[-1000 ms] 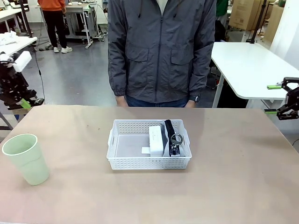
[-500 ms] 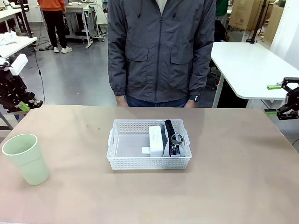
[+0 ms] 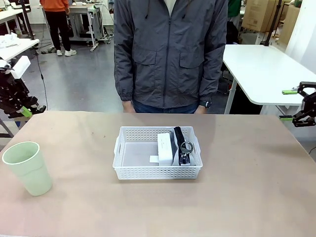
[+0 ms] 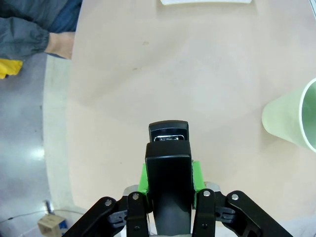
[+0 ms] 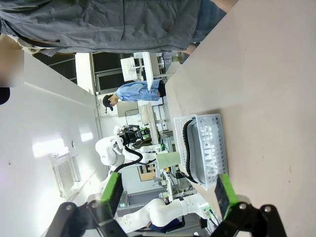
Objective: Efficiently arrange items inside the basket to fit them all.
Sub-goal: Pick up the Stapler and place it inside the Organizing basket.
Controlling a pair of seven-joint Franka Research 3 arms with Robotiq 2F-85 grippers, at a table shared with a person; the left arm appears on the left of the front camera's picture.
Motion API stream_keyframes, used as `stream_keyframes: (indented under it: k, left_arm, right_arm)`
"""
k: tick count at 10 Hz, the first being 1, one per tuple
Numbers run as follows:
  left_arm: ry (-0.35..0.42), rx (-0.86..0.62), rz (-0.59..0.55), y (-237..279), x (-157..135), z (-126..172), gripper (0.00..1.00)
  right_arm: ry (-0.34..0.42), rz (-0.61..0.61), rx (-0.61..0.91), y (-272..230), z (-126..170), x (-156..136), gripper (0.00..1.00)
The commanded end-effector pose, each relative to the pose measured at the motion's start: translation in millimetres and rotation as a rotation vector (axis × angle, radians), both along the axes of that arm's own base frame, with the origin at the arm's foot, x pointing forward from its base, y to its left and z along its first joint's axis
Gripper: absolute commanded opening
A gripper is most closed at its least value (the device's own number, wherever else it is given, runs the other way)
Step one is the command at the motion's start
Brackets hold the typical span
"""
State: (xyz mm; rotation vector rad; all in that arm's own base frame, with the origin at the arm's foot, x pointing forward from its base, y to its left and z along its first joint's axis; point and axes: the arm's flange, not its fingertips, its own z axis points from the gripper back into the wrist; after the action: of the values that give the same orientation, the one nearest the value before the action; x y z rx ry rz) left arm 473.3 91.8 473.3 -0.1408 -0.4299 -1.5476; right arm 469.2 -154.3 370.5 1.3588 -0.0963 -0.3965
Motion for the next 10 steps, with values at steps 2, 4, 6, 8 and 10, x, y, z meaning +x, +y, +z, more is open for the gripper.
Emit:
stream_keyframes:
  k: [2,4,6,8,10]
  left_arm:
    - [0.091,0.025,0.119,-42.6,14.6,37.8,0.37]
    - [0.079,-0.031,0.198,-115.3,47.8,67.2,0.37]
    - [0.072,-0.058,0.086,-196.9,68.0,72.6,0.37]
    - [0.140,-0.085,-0.022,-269.4,80.7,54.5,0.37]
    - [0.204,-0.065,0.023,-320.0,93.6,11.4,0.37]
  right_arm:
    - [-0.015,0.017,-0.006,-2.8,1.6,-0.5,1.00]
    - [-0.015,0.017,-0.006,-2.8,1.6,-0.5,1.00]
    - [-0.015,0.017,-0.006,-2.8,1.6,-0.5,1.00]
    - [-0.015,0.017,-0.006,-2.8,1.6,-0.5,1.00]
    - [-0.015,0.017,-0.006,-2.8,1.6,-0.5,1.00]
